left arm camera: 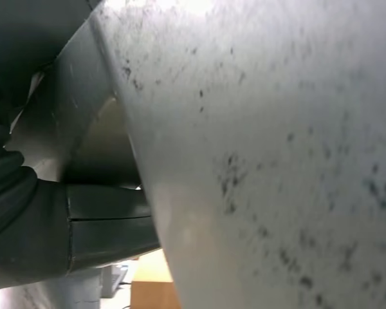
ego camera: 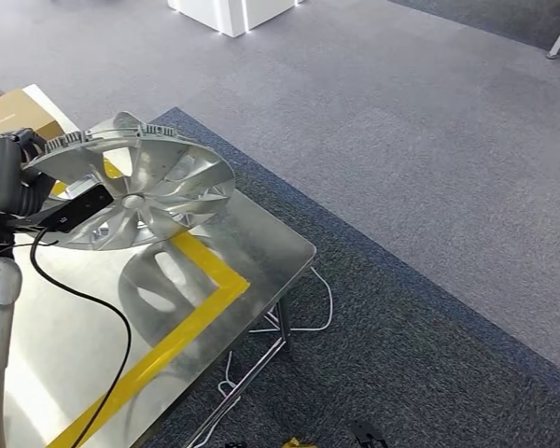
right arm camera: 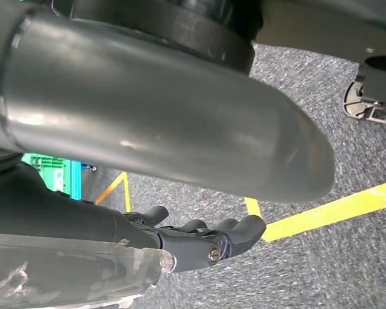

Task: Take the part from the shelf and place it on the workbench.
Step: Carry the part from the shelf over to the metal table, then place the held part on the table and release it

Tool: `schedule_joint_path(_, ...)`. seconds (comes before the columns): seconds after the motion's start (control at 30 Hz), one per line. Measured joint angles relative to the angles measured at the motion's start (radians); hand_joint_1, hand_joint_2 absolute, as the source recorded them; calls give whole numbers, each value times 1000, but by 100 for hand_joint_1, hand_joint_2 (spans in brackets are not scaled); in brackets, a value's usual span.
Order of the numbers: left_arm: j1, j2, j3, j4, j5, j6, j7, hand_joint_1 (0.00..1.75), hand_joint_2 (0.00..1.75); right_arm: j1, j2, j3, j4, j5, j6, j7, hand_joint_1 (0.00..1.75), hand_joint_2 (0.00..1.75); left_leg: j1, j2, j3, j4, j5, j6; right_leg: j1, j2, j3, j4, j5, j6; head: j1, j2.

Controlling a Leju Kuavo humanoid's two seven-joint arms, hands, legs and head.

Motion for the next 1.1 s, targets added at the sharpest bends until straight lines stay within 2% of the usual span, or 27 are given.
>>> schedule_joint_path(0.03,1,0,0,1,0,-1,0,157,175,0,0,0,0,0,0,0,0,0,1,1,14,-31,27,0,0,-3,1,0,0,0,0,0)
schedule_joint_path(0.1,-1,0,2,2,0,-10,0,157,175,-1,0,0,0,-4,0,0,0,0,2,8,81,-166,95,-1,0,-8,2,1,-1,5,0,0)
schedule_joint_path(0.17,-3,-1,7,3,0,-27,0,157,175,-1,0,-2,0,-10,1,0,0,0,4,14,133,-272,125,3,5,-9,-1,4,-3,13,0,0)
schedule_joint_path(0.2,-2,-3,11,5,0,-32,1,157,175,0,0,-3,0,-12,1,0,0,0,3,15,141,-291,125,4,8,-10,-2,5,-5,9,0,0)
schedule_joint_path(0.3,9,-8,18,11,-12,-20,2,157,175,4,0,-3,1,-13,1,0,0,0,0,12,144,-297,126,8,9,-11,2,0,-5,-14,3,0)
schedule_joint_path(0.33,13,-10,20,12,-19,-10,2,157,175,5,0,-3,1,-12,-1,0,0,0,-1,11,144,-297,127,11,9,-11,3,-3,-1,-11,3,0)
schedule_joint_path(0.47,22,-15,30,16,-57,7,-2,157,175,6,0,-3,1,-7,-3,0,0,0,-3,11,143,-297,127,20,6,-11,9,-17,10,20,3,0)
schedule_joint_path(0.57,25,-15,32,19,-74,8,-3,157,175,6,0,-3,1,-6,-3,0,0,0,-4,11,142,-296,128,24,4,-11,10,-20,13,30,3,0)
schedule_joint_path(0.7,26,-15,34,23,-87,9,-3,157,175,7,1,-3,1,-6,-4,0,0,0,-4,11,142,-296,129,26,4,-11,9,-20,14,35,2,0)
schedule_joint_path(1.1,31,32,102,67,-115,11,-4,157,175,17,1,-3,1,-3,-3,0,0,0,-2,11,142,-298,132,22,6,-9,4,-14,13,33,2,0)
